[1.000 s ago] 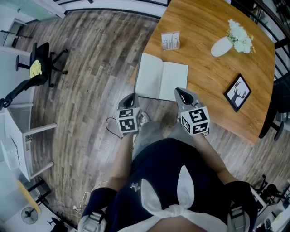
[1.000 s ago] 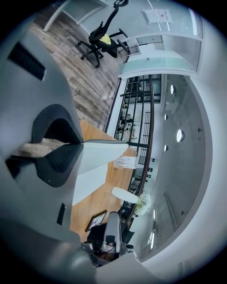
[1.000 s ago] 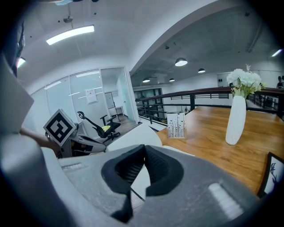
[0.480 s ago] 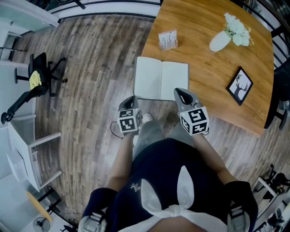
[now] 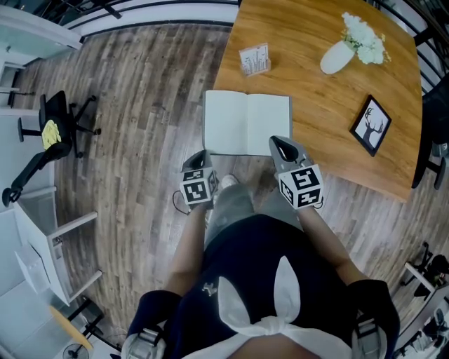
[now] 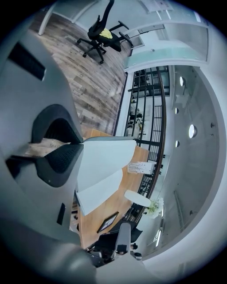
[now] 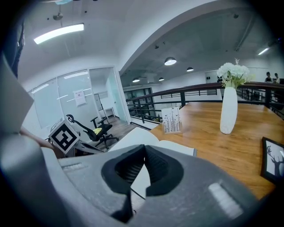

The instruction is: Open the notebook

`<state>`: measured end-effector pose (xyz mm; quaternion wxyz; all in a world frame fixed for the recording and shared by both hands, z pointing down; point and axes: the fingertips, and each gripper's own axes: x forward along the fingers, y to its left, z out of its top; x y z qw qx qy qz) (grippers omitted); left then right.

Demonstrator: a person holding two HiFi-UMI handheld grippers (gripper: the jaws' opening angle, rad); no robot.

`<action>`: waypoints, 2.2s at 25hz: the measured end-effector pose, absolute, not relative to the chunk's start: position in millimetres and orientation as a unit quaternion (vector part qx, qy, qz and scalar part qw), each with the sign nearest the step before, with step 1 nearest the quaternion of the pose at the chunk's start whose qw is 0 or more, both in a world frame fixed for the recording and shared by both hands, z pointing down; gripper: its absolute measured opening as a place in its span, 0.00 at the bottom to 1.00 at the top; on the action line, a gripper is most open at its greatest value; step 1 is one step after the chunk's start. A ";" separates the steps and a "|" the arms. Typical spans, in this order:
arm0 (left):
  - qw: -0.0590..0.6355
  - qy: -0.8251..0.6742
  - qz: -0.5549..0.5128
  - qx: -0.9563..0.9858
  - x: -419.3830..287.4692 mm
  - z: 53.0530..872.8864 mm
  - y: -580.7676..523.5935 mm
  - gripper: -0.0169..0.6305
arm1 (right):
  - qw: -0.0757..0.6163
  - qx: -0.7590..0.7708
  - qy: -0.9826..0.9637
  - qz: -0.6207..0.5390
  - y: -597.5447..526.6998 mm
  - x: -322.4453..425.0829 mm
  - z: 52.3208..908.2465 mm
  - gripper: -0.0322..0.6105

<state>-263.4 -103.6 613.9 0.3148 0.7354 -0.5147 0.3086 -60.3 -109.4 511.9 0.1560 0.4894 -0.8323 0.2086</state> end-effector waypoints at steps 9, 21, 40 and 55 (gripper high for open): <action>0.322 -0.505 0.311 0.738 -267.5 628.7 -106.3 0.07 | 0.156 0.494 -0.828 0.213 -116.8 -67.6 520.1 0.05; 0.341 -0.494 0.323 0.732 -271.3 653.2 -114.4 0.07 | 0.163 0.503 -0.819 0.223 -114.7 -72.7 532.9 0.05; 0.326 -0.530 0.296 0.725 -281.1 636.9 -122.8 0.07 | 0.172 0.489 -0.827 0.217 -109.3 -64.4 529.3 0.05; 0.240 -0.537 0.181 0.788 -205.4 509.3 -139.1 0.07 | 0.150 0.460 -0.860 0.164 -110.9 -41.9 480.8 0.05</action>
